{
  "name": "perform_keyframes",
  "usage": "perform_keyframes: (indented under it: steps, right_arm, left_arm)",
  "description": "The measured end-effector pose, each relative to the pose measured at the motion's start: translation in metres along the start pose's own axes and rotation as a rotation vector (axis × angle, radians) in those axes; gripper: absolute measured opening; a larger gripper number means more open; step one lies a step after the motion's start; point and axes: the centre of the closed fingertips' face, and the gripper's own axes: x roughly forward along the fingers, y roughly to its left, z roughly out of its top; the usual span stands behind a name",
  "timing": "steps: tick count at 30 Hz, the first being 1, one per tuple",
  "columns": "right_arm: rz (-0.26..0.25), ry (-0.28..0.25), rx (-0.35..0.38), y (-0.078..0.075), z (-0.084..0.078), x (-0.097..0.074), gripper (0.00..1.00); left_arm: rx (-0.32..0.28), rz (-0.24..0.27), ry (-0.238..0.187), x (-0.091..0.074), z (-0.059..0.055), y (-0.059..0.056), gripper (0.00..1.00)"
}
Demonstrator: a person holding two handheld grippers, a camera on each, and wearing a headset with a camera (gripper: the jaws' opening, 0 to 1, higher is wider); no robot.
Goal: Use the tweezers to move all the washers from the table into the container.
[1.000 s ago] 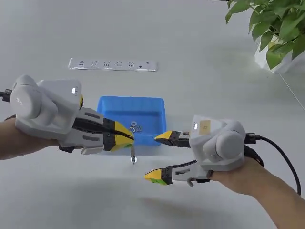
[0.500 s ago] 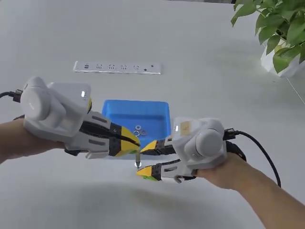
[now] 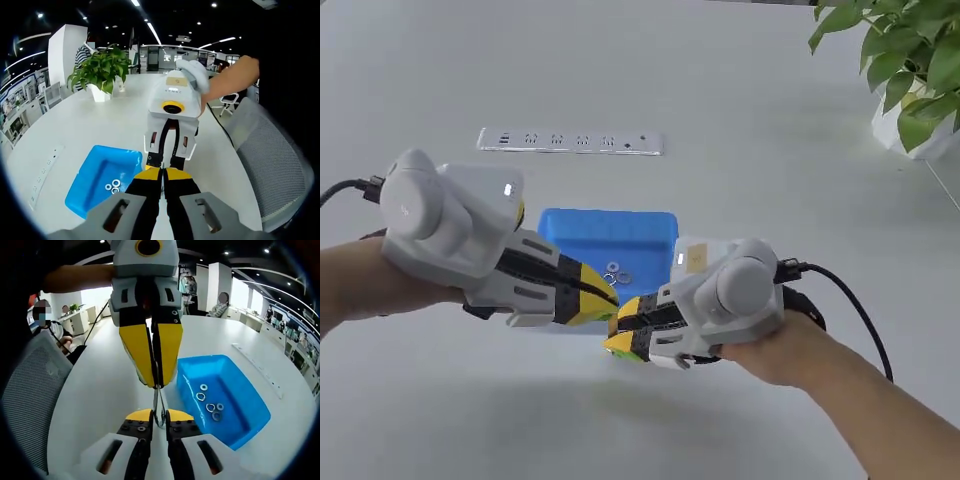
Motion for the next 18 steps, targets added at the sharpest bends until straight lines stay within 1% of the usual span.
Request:
perform_keyframes:
  steps: [8,13,16,18]
  right_arm:
    - [-0.009,0.014,-0.024,0.0,0.0,0.0,0.09]
    - [-0.01,0.012,-0.024,0.0,0.0,0.0,0.08]
    - [-0.009,0.016,-0.027,-0.001,-0.001,0.0,0.08]
    - [-0.009,0.017,-0.028,-0.001,-0.001,0.0,0.08]
  left_arm:
    - [-0.002,0.008,0.008,0.0,-0.001,0.0,0.05]
    - [-0.011,0.016,0.016,0.0,-0.002,0.001,0.06]
    - [-0.016,0.021,0.041,0.0,-0.007,0.002,0.08]
    - [-0.018,0.015,0.056,0.0,-0.01,-0.001,0.11]
